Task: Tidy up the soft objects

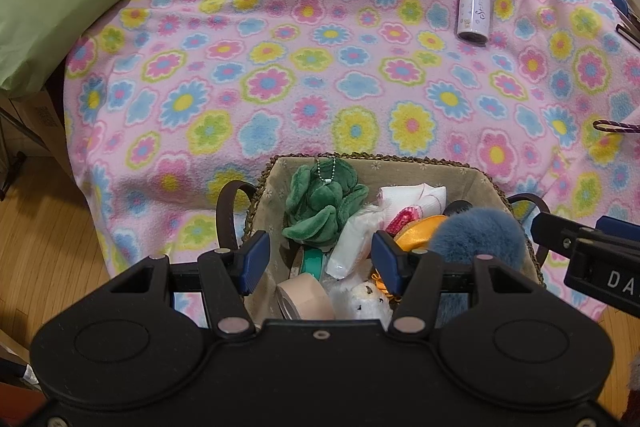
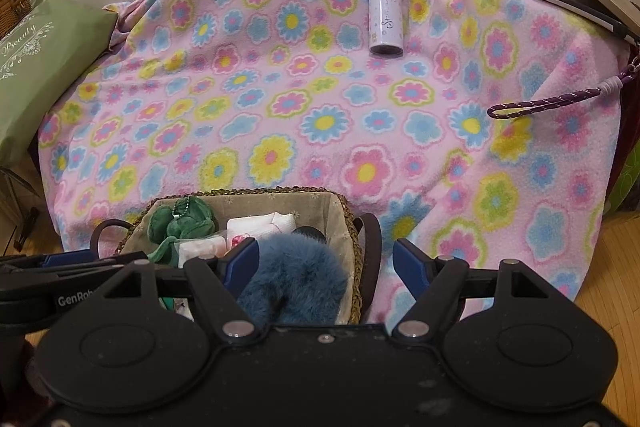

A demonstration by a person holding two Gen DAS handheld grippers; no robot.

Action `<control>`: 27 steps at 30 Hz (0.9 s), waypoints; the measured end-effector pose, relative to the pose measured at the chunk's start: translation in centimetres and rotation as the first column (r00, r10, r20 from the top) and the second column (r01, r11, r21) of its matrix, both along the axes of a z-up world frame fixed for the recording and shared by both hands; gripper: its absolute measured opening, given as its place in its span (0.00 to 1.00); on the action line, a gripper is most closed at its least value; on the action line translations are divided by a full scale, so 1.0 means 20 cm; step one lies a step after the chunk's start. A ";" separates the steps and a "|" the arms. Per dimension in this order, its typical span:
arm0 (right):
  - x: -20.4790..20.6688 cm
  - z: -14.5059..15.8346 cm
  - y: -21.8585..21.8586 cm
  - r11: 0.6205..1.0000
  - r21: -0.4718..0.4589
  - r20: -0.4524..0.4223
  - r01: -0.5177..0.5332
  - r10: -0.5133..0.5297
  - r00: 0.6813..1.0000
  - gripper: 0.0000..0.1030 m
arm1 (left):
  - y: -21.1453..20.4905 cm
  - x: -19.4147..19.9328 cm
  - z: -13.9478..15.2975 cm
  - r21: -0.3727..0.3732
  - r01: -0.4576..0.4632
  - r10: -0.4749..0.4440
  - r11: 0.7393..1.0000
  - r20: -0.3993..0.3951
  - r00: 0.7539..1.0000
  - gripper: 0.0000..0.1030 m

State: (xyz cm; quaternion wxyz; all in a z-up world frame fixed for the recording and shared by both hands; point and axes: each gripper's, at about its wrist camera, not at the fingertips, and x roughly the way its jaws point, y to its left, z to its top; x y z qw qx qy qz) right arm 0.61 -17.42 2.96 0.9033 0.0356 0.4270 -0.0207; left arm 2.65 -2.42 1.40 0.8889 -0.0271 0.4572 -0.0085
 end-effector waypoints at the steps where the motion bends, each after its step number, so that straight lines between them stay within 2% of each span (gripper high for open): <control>1: 0.00 0.00 0.00 1.000 -0.001 0.000 -0.001 0.001 1.000 0.72 | 0.00 0.00 0.00 0.000 0.001 -0.001 1.000 0.000 1.000 0.53; 27: -0.01 -0.01 0.00 1.000 0.001 -0.002 -0.002 0.002 1.000 0.73 | 0.00 0.00 0.00 -0.001 0.001 -0.001 1.000 -0.001 1.000 0.53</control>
